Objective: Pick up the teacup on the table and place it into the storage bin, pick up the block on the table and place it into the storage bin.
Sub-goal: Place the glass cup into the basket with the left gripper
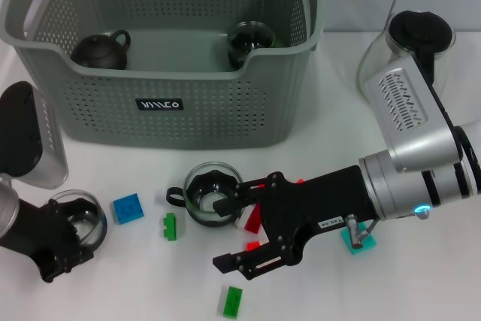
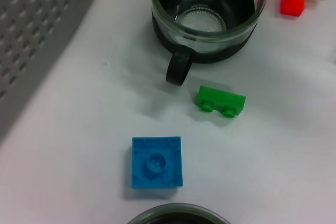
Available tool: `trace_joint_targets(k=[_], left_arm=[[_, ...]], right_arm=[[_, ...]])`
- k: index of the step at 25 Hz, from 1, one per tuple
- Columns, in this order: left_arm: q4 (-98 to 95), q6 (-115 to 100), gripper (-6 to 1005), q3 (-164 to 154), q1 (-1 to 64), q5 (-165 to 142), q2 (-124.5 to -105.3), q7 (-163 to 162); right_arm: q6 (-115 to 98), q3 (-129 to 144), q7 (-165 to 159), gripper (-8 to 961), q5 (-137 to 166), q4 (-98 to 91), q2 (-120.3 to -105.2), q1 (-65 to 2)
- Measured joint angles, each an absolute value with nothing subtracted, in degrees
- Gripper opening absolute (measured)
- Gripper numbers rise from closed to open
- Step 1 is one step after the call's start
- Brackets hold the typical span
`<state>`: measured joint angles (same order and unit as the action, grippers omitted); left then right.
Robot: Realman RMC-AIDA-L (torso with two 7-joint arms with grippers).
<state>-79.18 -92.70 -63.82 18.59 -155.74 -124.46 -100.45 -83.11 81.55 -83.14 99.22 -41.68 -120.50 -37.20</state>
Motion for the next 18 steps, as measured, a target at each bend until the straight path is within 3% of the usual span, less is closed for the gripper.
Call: trace_joint_targets(k=[7,12,18], left_arm=[[-80.84,-102.24,38,-57.38,20.05,-147.75,-124.21,-100.77],[-76.24,-114.22,37,-39.13,26.18,-133.63,-122.99,-100.37],[-69.44,-114.14,40,-29.78,31.75,-117.76,-121.90,-101.65]], right_arm=[[-83.48,81.54,-83.19,826,99.22,-41.66,-120.28,-36.71],[-85.10,80.48,-83.31,826,99.82,-41.64,-119.77,-35.84],[-88.34,77.56,-83.54,827,102.18,-41.56,-119.10,-34.55]])
